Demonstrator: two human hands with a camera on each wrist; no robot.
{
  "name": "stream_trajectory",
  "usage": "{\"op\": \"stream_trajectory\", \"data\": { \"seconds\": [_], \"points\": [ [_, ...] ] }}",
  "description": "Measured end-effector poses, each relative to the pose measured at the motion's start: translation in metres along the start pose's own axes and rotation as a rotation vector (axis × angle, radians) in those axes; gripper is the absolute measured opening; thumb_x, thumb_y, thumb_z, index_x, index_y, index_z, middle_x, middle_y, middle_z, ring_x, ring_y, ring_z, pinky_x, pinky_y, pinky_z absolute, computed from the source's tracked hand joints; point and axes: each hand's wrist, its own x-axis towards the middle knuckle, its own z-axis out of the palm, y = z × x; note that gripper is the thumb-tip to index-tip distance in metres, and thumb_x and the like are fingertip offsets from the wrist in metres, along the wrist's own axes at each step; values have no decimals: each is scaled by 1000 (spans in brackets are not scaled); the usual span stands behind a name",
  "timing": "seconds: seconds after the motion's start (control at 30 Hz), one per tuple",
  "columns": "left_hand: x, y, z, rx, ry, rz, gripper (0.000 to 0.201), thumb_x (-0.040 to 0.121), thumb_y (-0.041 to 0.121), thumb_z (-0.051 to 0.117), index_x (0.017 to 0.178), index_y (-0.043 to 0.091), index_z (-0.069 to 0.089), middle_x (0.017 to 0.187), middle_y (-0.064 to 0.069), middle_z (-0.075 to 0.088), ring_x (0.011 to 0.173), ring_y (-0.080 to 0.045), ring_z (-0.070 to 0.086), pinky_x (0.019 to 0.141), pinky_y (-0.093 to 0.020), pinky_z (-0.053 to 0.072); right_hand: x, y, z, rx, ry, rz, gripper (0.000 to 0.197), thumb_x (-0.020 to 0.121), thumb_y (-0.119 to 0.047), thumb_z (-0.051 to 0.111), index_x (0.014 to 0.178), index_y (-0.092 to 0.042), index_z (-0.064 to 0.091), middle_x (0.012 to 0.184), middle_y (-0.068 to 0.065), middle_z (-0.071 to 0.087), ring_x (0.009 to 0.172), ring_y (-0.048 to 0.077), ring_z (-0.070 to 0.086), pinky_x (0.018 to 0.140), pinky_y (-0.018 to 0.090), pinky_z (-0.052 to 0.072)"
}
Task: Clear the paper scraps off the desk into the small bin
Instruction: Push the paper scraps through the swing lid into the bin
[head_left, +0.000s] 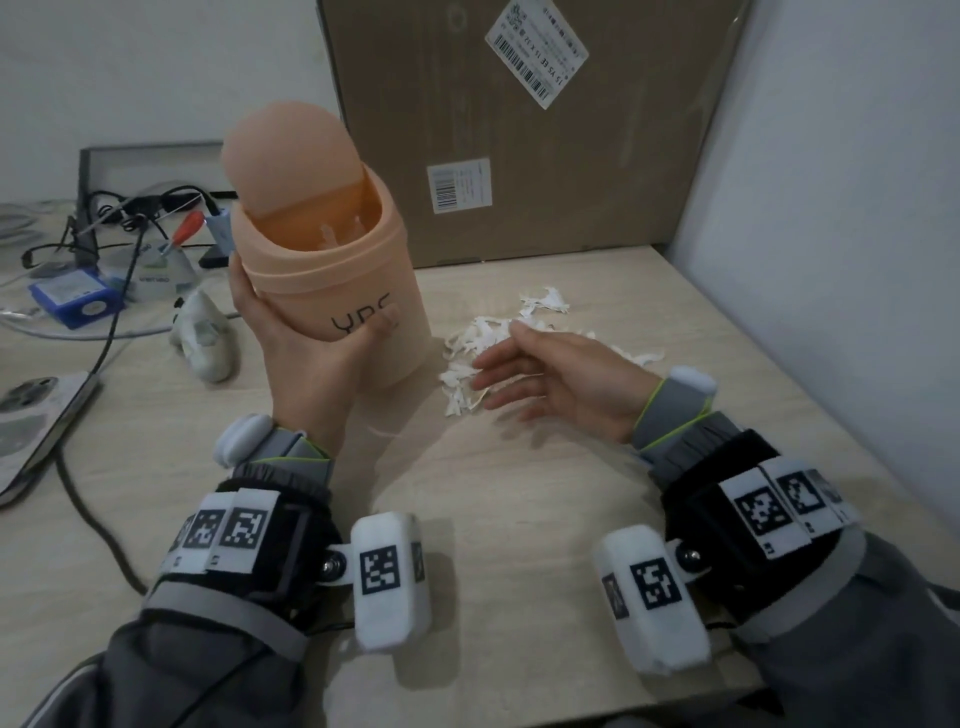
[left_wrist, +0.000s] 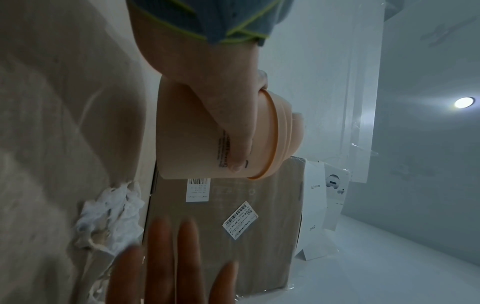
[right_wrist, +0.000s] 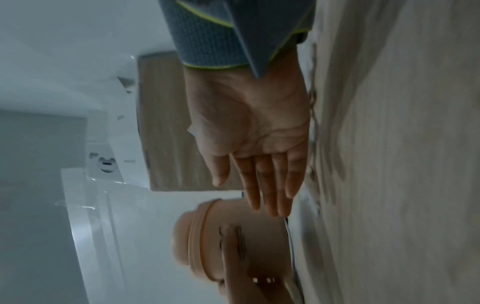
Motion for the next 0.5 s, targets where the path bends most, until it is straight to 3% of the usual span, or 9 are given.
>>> {"op": "stream_trajectory", "data": {
  "seconds": [0.1,0.2,0.33,0.5],
  "points": [
    [1,-2,0,-4,5,0,137,55,44,94,157,29,4,159,2,30,143,-16,39,114,-48,41,11,7,24,50,-190,32,44,97,-42,35,120,-12,58,116,4,64,100,20,64,80,28,53],
    [2,-3,-1,12,10,-3,137,55,44,93,157,27,5,160,2,29,143,-16,38,115,-48,40,22,15,38,67,-226,86,44,98,-36,38,134,-12,45,127,2,54,108,19,59,89,27,49],
    [1,-2,0,9,0,-5,133,57,38,92,157,26,5,159,3,31,142,-15,40,115,-47,40,32,21,36,182,-69,47,42,98,-27,43,135,-8,43,122,4,50,110,18,54,85,25,45],
    [-1,1,1,-11,-20,-22,133,57,36,92,157,25,5,158,2,32,141,-14,41,115,-46,40,31,19,18,125,182,-11,14,95,-21,50,108,-18,53,101,-5,57,107,18,59,84,25,50]
  ]
}}
